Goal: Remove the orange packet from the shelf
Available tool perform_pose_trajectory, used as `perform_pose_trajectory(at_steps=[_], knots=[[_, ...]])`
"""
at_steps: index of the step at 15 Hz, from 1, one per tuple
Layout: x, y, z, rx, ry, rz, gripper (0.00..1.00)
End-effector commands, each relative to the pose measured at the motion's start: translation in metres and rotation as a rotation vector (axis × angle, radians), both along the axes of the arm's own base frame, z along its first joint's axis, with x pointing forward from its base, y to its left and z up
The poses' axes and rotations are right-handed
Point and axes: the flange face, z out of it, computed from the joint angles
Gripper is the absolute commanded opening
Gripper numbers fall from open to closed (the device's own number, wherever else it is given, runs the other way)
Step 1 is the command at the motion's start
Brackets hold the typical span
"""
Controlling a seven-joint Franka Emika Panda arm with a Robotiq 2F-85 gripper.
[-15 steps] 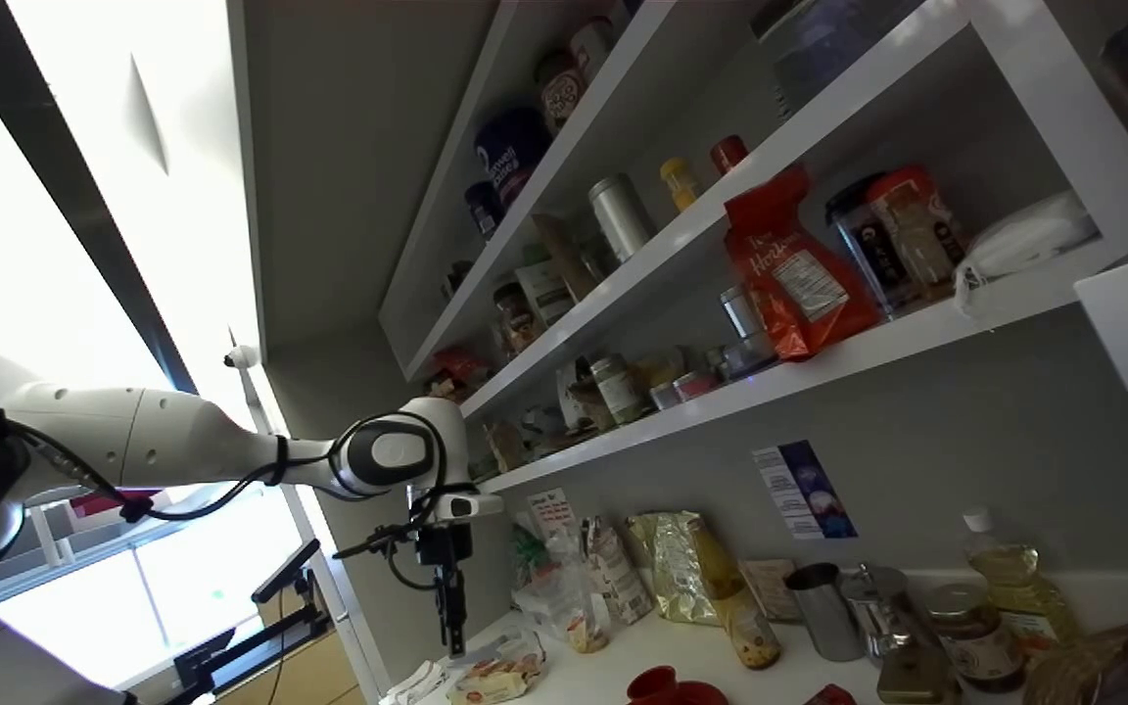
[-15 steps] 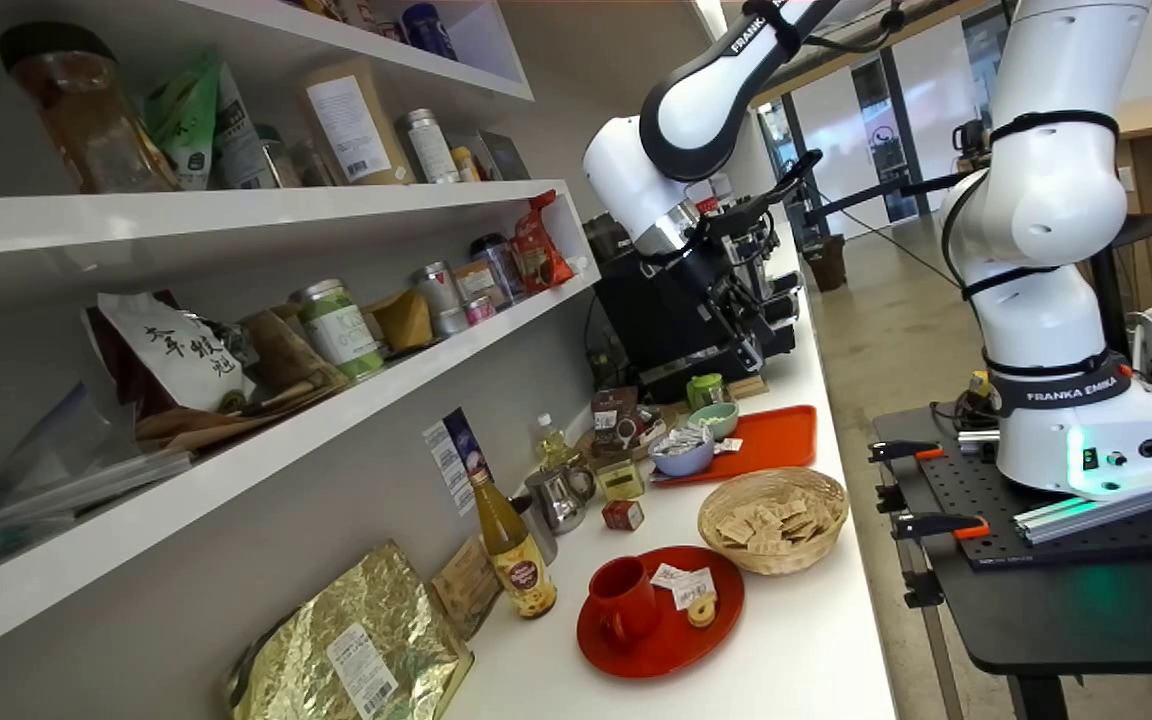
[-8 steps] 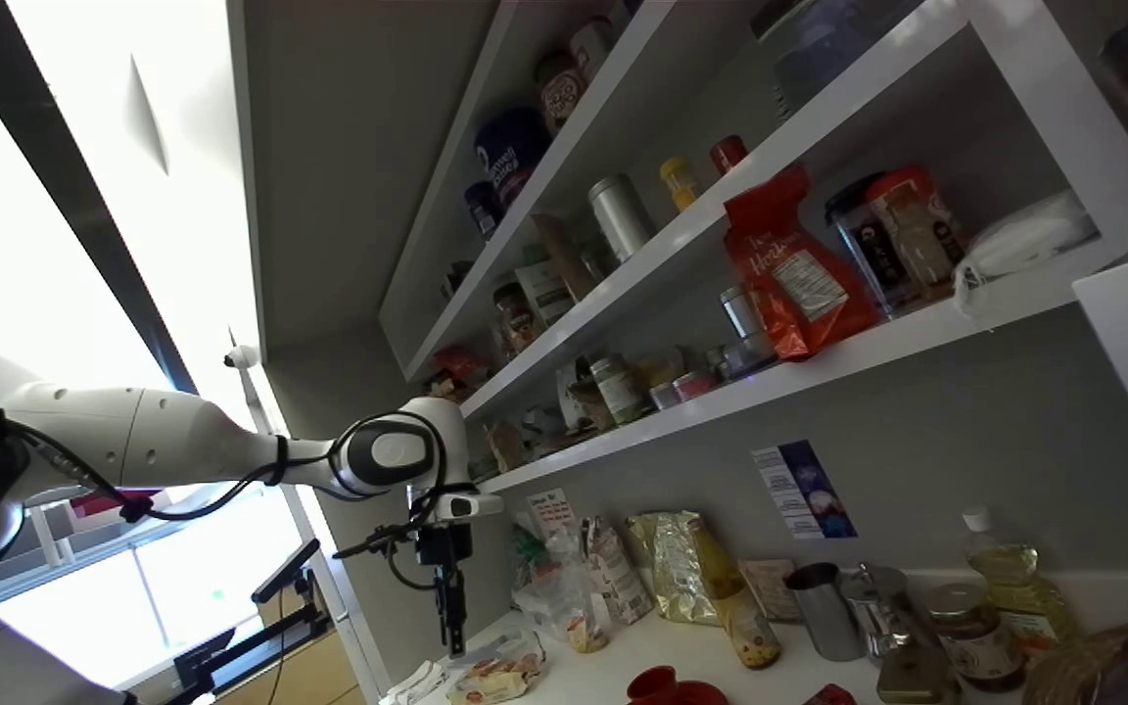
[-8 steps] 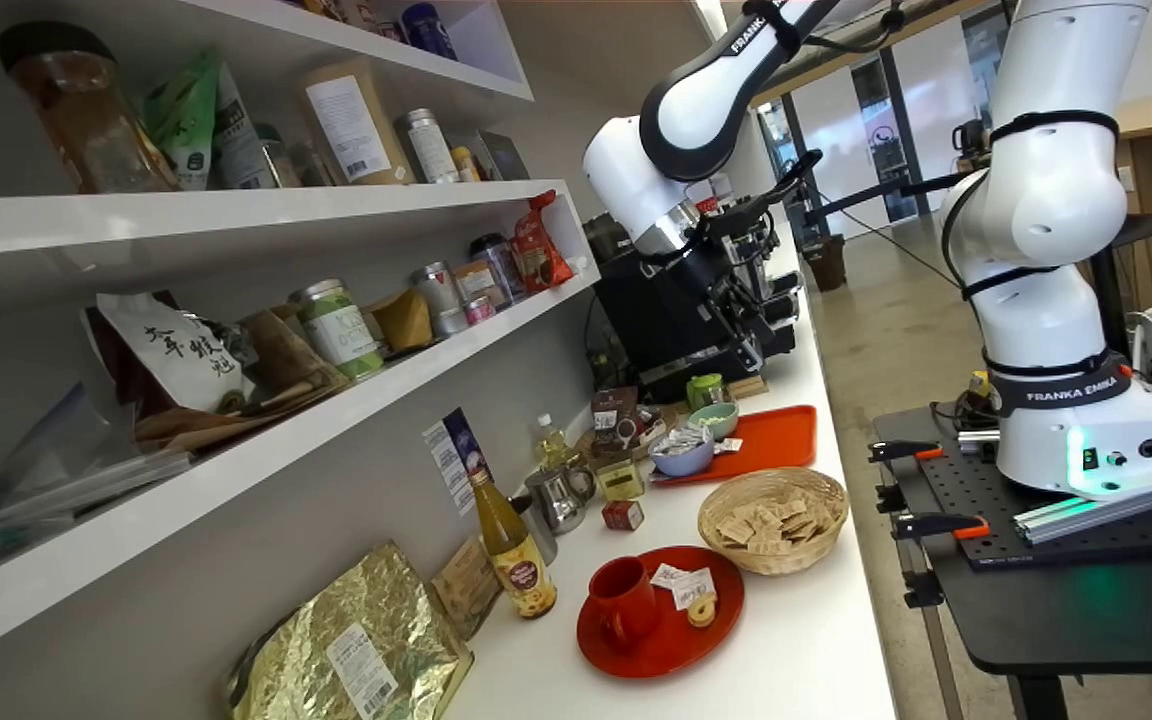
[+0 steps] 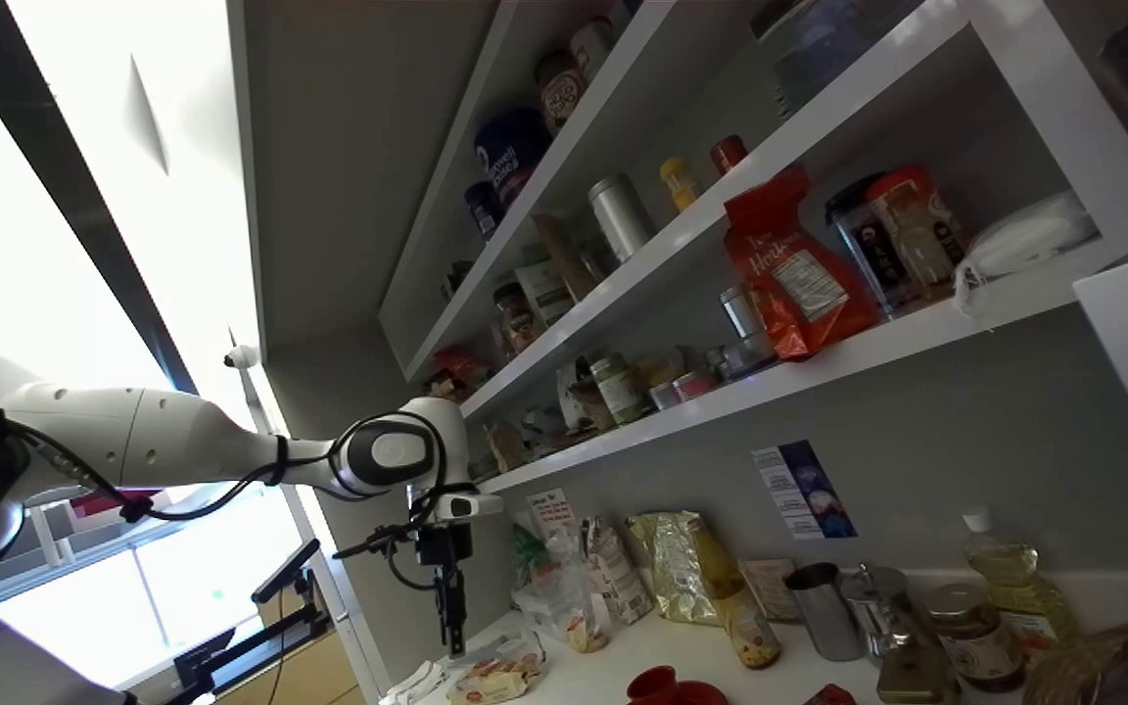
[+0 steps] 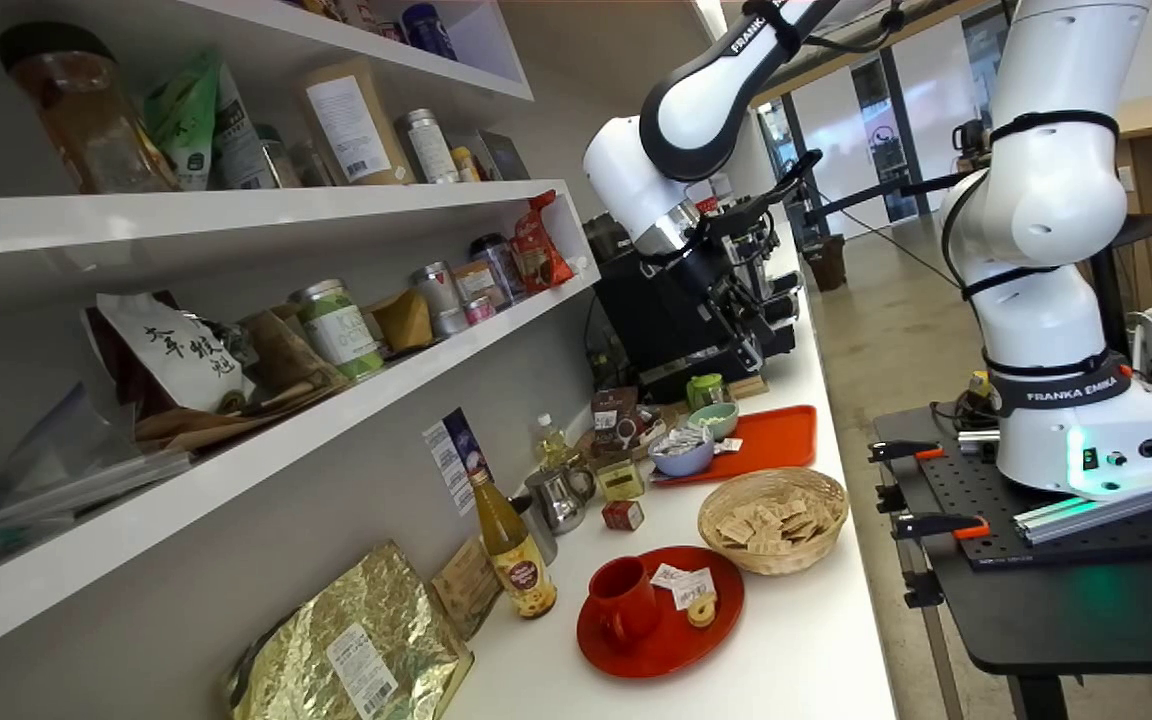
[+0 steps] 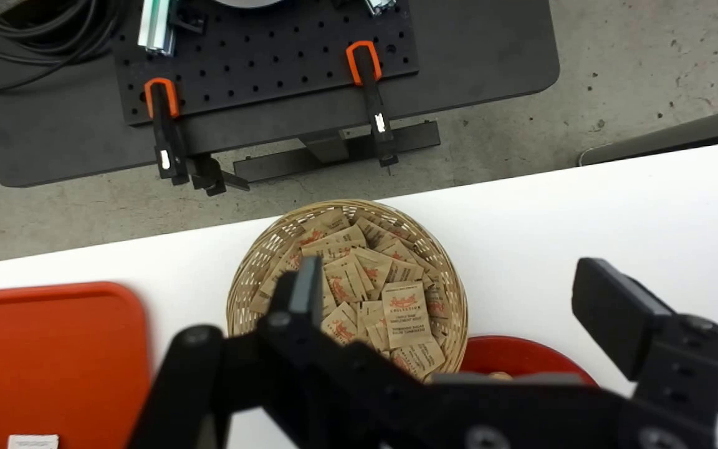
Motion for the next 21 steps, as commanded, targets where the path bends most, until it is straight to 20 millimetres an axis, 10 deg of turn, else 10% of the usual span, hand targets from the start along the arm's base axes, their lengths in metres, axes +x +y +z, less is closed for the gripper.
perform_pose_trajectory(at_steps=[1, 11, 21], knots=[[0.000, 0.000, 0.001, 0.000, 0.001, 0.000, 1.00], [0.043, -0.065, -0.005, -0.214, -0.252, -0.124, 1.00], [0.106, -0.144, 0.056, -0.516, -0.626, -0.167, 1.00]])
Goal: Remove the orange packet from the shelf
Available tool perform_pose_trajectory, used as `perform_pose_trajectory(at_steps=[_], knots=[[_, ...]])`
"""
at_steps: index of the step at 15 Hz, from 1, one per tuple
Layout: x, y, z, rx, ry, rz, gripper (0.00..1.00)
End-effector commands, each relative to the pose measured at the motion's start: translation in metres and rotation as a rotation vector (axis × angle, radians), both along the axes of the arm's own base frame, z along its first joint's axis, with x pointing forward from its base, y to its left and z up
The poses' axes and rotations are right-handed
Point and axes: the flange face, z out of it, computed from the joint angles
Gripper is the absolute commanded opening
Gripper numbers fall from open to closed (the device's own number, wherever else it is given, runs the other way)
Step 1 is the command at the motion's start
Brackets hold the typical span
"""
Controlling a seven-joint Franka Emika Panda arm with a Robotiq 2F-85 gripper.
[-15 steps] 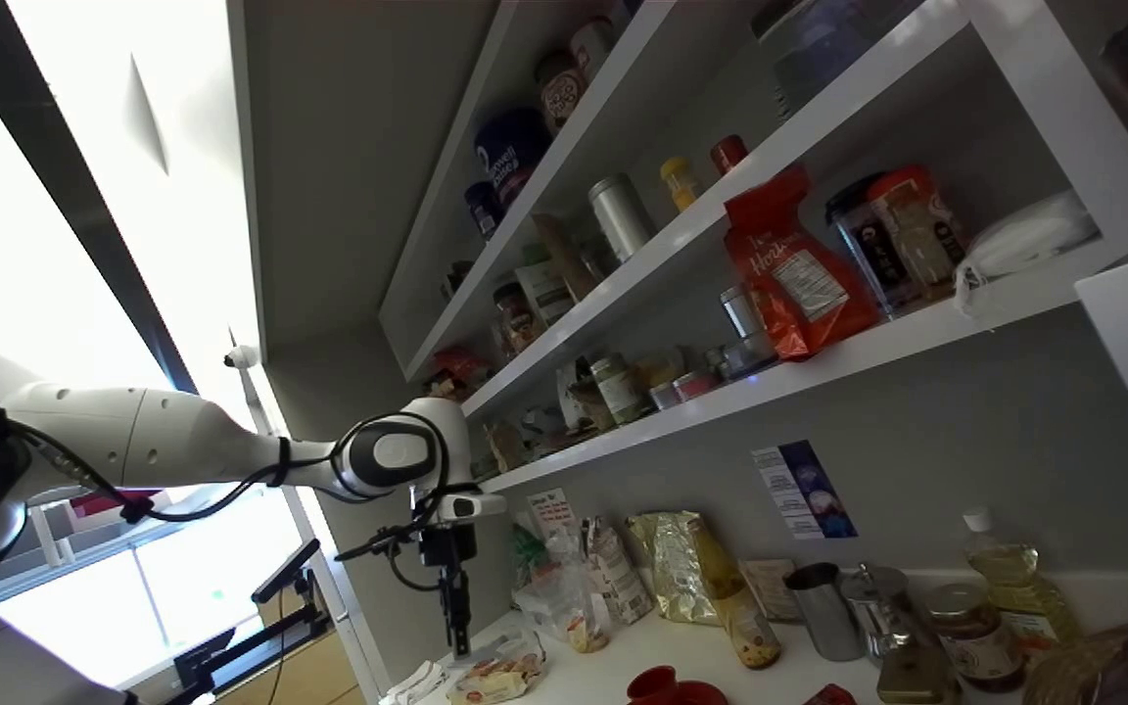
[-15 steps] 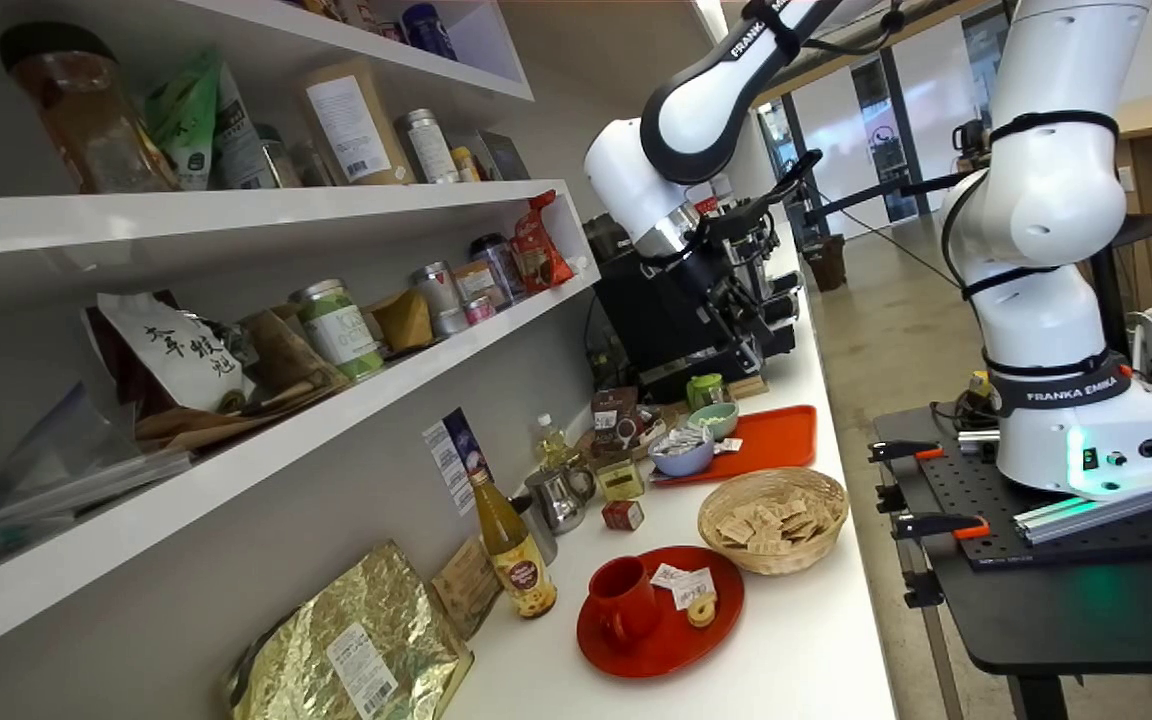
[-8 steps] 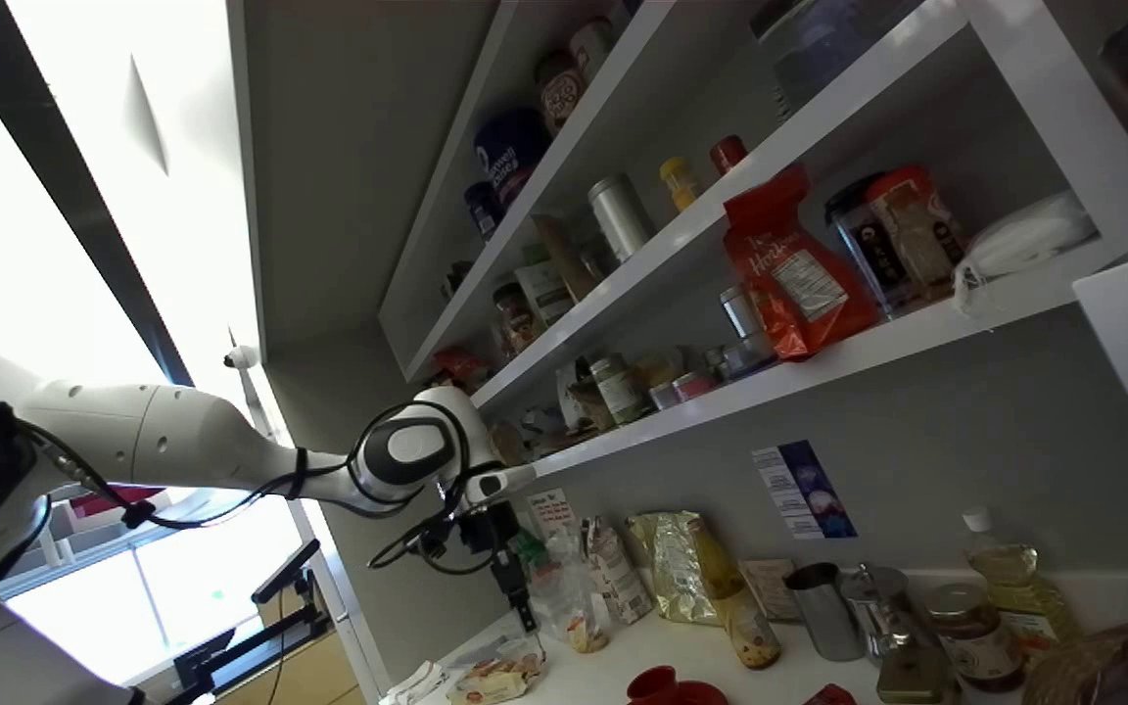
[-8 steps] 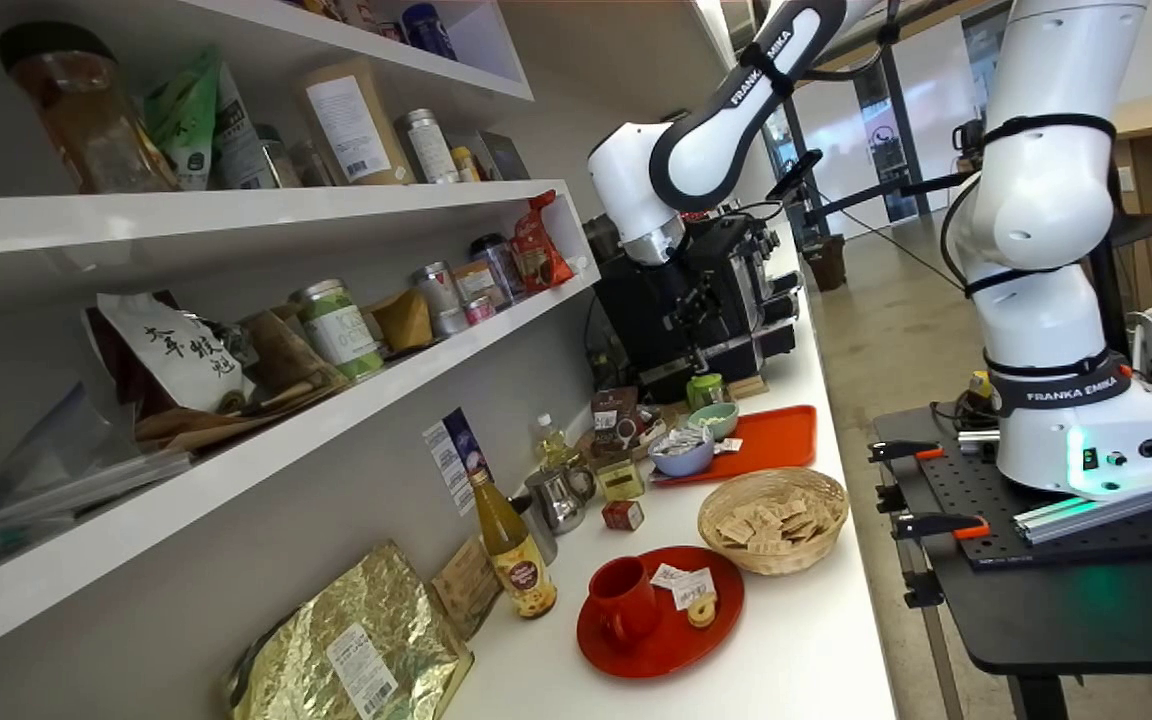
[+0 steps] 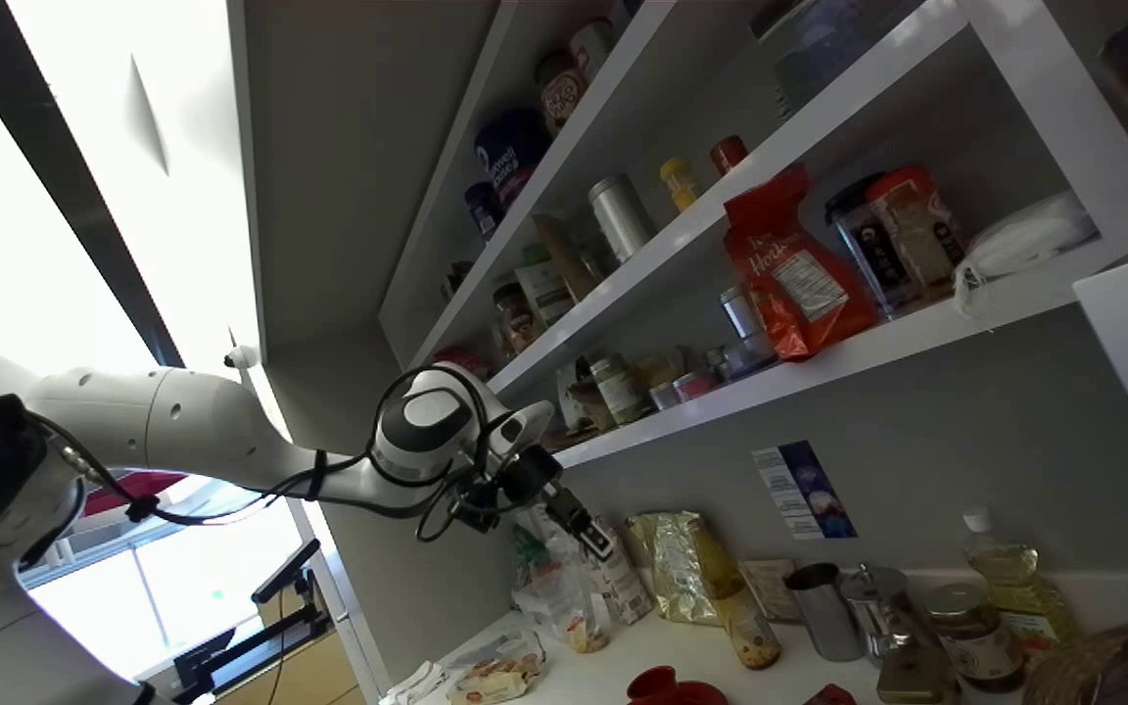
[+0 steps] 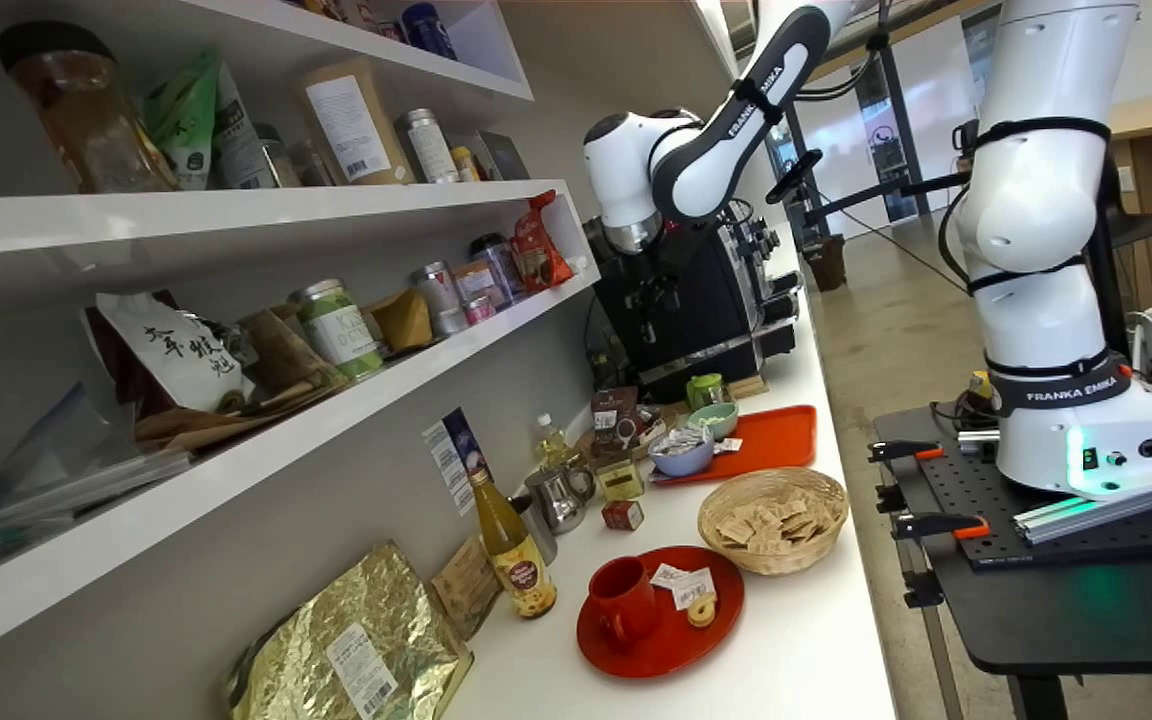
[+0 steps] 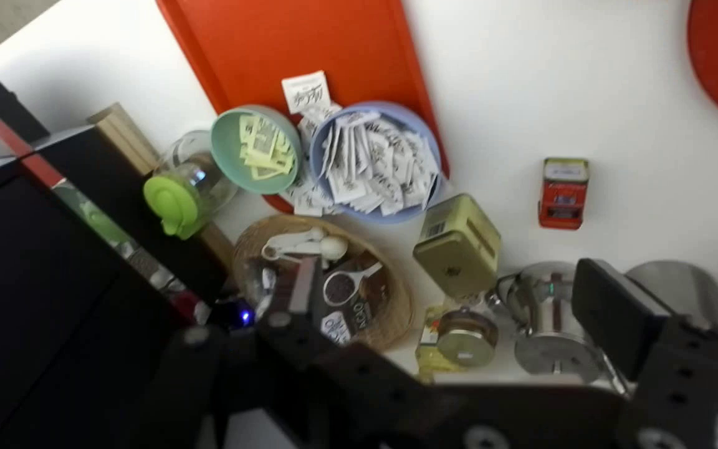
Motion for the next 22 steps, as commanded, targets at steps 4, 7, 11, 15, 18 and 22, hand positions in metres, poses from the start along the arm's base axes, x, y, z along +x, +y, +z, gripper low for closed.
perform_pose_trajectory(at_steps=[4, 7, 11, 15, 18, 22], knots=[[0.027, -0.039, 0.060, -0.124, -0.178, -0.064, 1.00], [0.027, -0.051, 0.088, -0.143, -0.240, -0.098, 1.00], [0.030, -0.064, 0.117, -0.148, -0.276, -0.084, 1.00], [0.038, -0.078, 0.140, -0.181, -0.310, -0.081, 1.00], [0.049, -0.083, 0.148, -0.212, -0.332, -0.053, 1.00], [0.072, -0.084, 0.146, -0.225, -0.349, 0.011, 1.00]])
